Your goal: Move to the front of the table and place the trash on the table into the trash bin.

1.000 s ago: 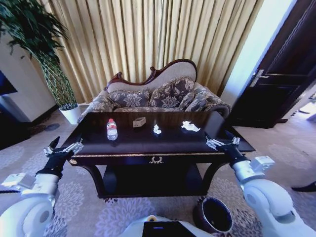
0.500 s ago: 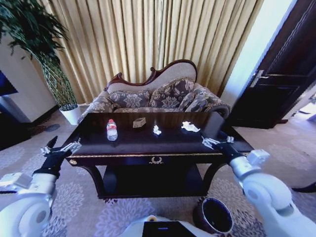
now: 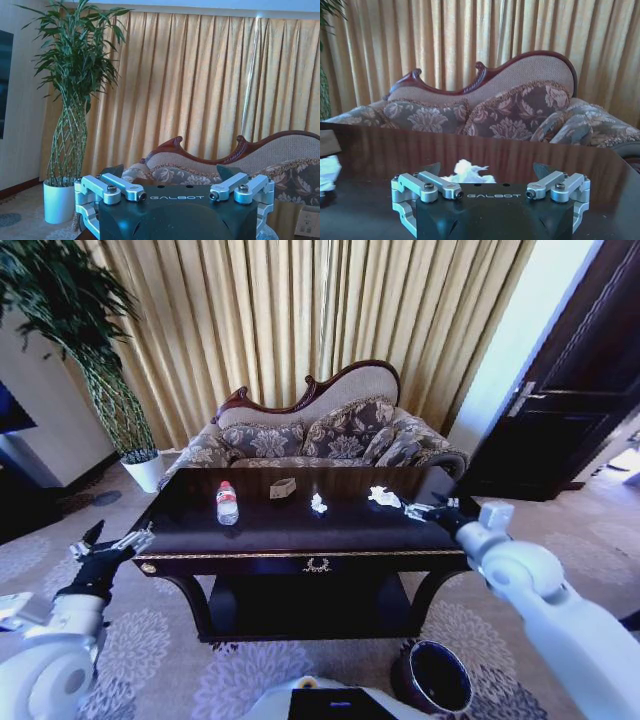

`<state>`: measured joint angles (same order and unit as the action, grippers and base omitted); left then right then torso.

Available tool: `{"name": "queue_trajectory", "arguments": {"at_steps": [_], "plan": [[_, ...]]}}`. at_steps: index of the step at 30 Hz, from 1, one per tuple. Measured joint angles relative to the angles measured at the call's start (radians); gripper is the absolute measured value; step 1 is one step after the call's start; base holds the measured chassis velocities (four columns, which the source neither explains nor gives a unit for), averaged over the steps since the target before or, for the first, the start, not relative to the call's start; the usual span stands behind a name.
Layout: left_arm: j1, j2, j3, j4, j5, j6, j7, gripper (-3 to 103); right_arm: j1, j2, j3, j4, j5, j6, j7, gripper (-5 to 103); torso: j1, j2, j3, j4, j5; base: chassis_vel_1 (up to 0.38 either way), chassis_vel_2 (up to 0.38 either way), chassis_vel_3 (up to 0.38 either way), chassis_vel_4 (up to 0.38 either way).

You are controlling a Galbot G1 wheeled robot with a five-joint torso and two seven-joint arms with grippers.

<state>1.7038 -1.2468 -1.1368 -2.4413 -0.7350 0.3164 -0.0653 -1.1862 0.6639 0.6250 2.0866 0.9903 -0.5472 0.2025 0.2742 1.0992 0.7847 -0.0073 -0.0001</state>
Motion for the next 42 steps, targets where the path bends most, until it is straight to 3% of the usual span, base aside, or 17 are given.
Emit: {"name": "queue_trajectory", "arguments": {"at_steps": [5, 15, 26, 42], "plan": [[-0.001, 0.000, 0.005, -0.001, 0.002, 0.002, -0.001, 100, 0.066, -0.022, -0.049, -0.058, 0.018, -0.020, -0.004, 100, 0.000, 0.000, 0.000, -0.0004, 0.0001, 0.000, 0.000, 0.000, 0.000], [-0.001, -0.007, 0.030, -0.004, 0.025, 0.004, -0.005, 100, 0.273, -0.013, -0.252, -0.149, 0.051, -0.037, -0.006, 100, 0.000, 0.000, 0.000, -0.0002, -0.0003, 0.000, 0.000, 0.000, 0.000], [0.012, -0.008, 0.022, -0.012, 0.032, 0.004, -0.008, 100, 0.483, 0.090, -0.492, -0.325, 0.024, -0.036, -0.006, 100, 0.000, 0.000, 0.000, 0.0001, -0.0001, 0.000, 0.000, 0.000, 0.000], [0.000, -0.007, 0.042, 0.003, 0.046, -0.020, -0.015, 100, 0.534, 0.092, -0.531, -0.430, -0.008, -0.031, -0.049, 100, 0.000, 0.000, 0.000, -0.0001, -0.0002, 0.000, 0.000, 0.000, 0.000]]}}
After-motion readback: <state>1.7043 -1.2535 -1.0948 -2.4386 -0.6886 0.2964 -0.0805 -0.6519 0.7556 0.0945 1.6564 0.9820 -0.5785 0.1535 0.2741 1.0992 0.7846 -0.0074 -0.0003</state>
